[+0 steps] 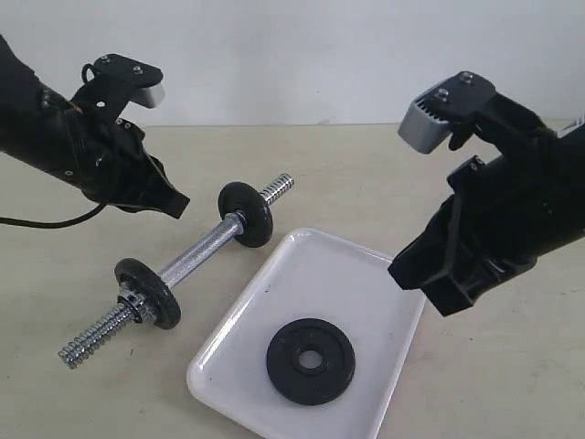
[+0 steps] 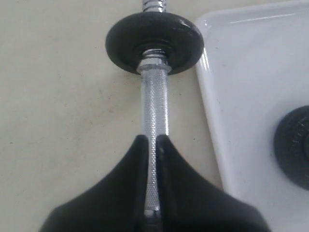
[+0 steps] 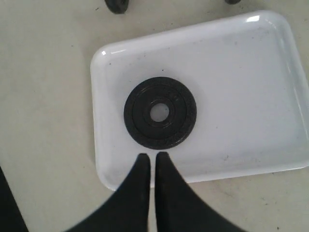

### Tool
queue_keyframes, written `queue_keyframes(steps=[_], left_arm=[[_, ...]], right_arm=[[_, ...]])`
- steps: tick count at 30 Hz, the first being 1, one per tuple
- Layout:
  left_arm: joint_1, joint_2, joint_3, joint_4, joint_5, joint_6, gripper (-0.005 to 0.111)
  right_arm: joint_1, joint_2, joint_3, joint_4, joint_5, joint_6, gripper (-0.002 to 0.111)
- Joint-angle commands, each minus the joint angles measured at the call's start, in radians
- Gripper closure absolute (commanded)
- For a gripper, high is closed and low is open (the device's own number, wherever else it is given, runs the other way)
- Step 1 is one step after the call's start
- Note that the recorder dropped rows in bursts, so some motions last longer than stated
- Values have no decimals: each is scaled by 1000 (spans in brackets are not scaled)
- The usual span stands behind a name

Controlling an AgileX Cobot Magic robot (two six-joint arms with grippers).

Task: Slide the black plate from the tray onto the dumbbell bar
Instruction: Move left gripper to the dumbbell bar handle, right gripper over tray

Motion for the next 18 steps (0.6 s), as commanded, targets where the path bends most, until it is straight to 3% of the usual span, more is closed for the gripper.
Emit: queue_keyframes(steps=[1, 7, 9, 18], left_arm=[[-7, 33, -17, -120, 38, 117, 88], [-7, 133, -52, -118, 54, 113, 51], [-7, 169, -79, -118, 54, 106, 47], [-7, 297, -159, -113, 44, 87, 46]], right_arm=[[4, -1, -4, 4, -44, 0, 108], [4, -1, -4, 6, -41, 0, 108], [4, -1, -4, 25, -29, 1, 108], [4, -1, -4, 23, -11, 1, 108]])
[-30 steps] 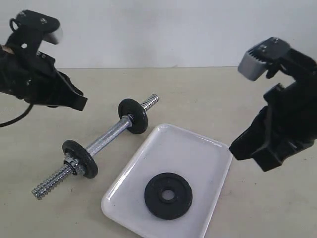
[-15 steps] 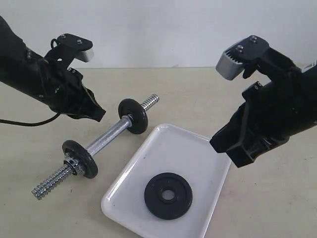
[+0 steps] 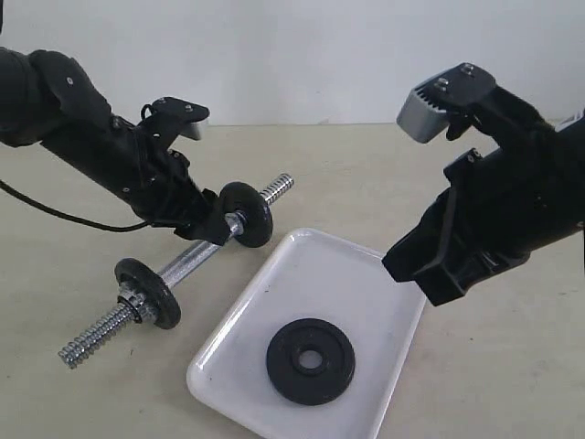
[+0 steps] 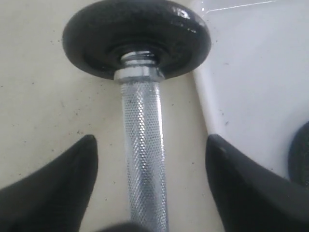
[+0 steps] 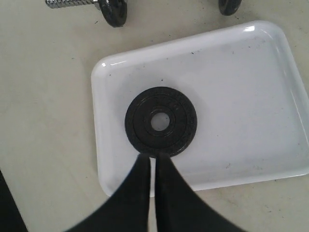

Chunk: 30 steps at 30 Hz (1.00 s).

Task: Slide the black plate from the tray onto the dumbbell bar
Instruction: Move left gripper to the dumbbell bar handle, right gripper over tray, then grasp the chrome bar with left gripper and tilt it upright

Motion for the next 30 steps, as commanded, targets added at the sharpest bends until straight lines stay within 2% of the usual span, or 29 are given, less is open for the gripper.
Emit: queue_keyframes(steps=[1, 11, 17, 22, 30], left_arm=[[-7, 43, -8, 11, -4, -11, 46], [-7, 80, -8, 13, -76, -11, 46], [-7, 123, -11, -12, -67, -11, 46], [-29, 128, -15, -12, -90, -11, 46], [-30, 129, -15, -14, -96, -11, 57]], right_arm=[[4, -2, -3, -8, 9, 1, 108], [4, -2, -3, -8, -29, -15, 108], [4, -2, -3, -8, -29, -15, 108], [4, -2, -3, -8, -29, -18, 108], [4, -2, -3, -8, -29, -18, 108]])
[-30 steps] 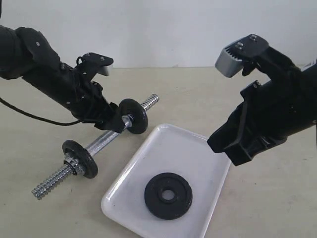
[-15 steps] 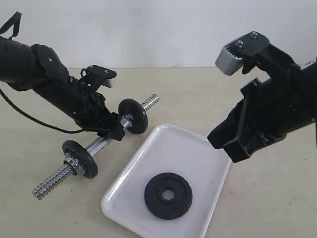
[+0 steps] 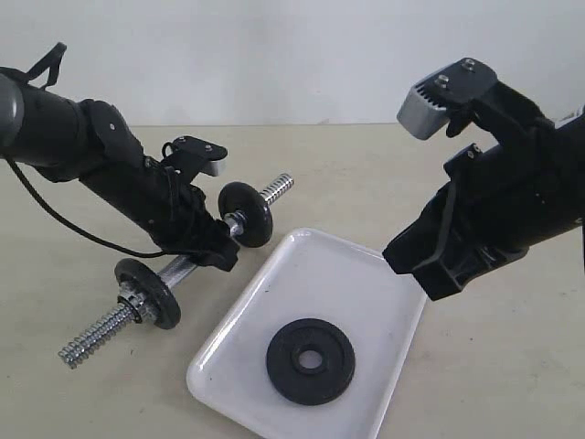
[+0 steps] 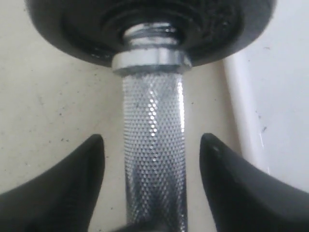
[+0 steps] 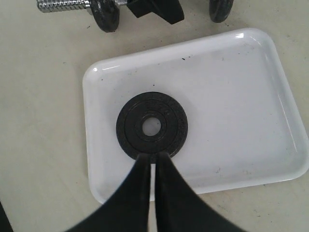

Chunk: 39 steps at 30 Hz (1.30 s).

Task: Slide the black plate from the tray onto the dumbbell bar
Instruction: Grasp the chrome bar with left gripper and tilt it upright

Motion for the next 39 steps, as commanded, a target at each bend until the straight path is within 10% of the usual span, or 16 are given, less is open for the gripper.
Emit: queue_keyframes(steps=[1, 18, 22, 39], left_arm=[[-5, -2, -6, -5, -21, -9, 60], [-5, 85, -6, -9, -40, -8, 65], [-5, 85, -6, -9, 1, -8, 102], [-5, -51, -6, -28, 25, -7, 102]], right_arm=[[4, -2, -3, -6, -2, -12, 108], [4, -2, -3, -4, 31, -28, 108], [4, -2, -3, -4, 4, -28, 108], [4, -2, -3, -30, -75, -67, 108]])
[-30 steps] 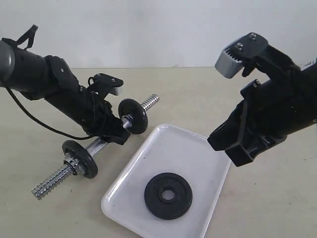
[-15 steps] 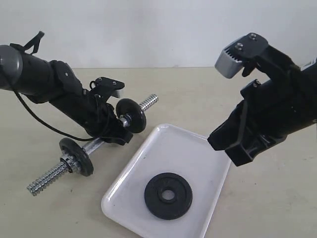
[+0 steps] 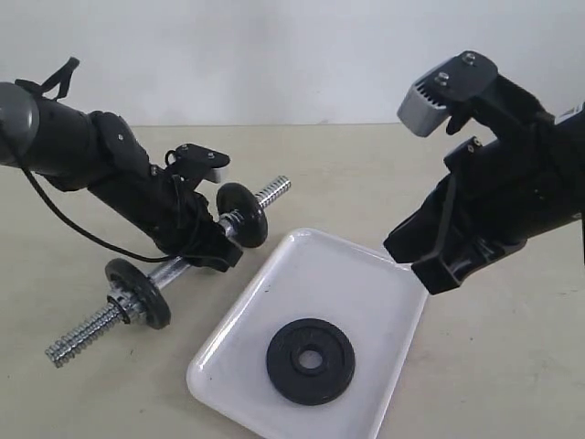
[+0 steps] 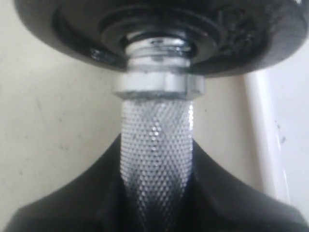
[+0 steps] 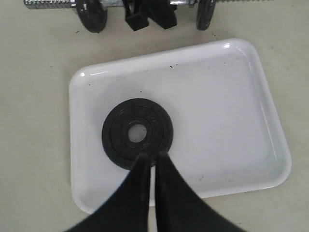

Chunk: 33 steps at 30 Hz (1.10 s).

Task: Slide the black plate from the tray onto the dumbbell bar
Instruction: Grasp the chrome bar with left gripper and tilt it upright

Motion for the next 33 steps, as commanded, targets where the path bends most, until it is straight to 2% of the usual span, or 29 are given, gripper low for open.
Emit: queue_keyframes(steps=[1, 9, 20, 25, 33], left_arm=[[-2, -109, 2, -7, 49, -11, 102], [-2, -243, 2, -9, 3, -11, 102], [-2, -254, 2, -6, 15, -11, 102], [-2, -257, 2, -6, 64, -11, 102], [-2, -285, 2, -6, 95, -11, 102]], right_arm=[[4, -2, -3, -35, -33, -37, 108], [4, -2, -3, -89, -35, -28, 108], [4, -2, -3, -89, -43, -26, 108], [4, 0, -3, -105, -88, -26, 108], [4, 167, -3, -119, -97, -34, 108]])
